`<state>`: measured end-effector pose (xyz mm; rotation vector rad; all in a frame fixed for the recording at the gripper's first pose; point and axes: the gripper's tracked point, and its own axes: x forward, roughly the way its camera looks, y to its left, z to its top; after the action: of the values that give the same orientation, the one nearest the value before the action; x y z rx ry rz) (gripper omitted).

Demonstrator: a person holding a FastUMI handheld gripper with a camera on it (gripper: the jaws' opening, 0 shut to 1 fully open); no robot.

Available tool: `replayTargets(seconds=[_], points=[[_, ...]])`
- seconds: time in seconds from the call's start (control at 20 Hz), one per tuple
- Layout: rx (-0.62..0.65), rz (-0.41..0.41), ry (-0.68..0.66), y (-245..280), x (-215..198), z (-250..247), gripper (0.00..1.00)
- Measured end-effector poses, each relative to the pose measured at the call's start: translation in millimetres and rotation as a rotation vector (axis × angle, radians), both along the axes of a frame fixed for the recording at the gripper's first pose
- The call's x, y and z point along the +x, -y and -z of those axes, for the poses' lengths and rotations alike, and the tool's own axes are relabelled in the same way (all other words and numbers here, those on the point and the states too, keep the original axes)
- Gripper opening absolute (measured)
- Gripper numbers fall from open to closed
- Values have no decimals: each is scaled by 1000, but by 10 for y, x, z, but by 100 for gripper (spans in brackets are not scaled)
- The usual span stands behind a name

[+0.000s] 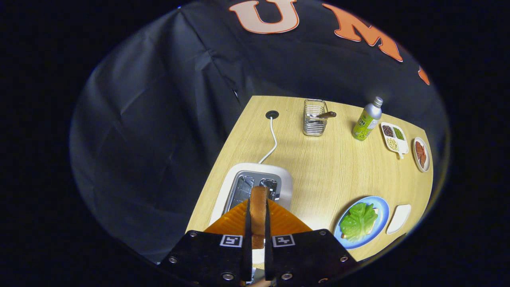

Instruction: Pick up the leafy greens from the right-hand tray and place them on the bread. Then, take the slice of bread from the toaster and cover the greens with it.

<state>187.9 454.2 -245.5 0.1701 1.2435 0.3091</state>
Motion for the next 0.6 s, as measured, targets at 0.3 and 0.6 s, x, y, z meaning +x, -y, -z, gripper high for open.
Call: replayTargets(seconds=[0.3,0.6], points=[[99,8,63,185,-72,-406,13],[179,21,114,535,-212,-668,13]])
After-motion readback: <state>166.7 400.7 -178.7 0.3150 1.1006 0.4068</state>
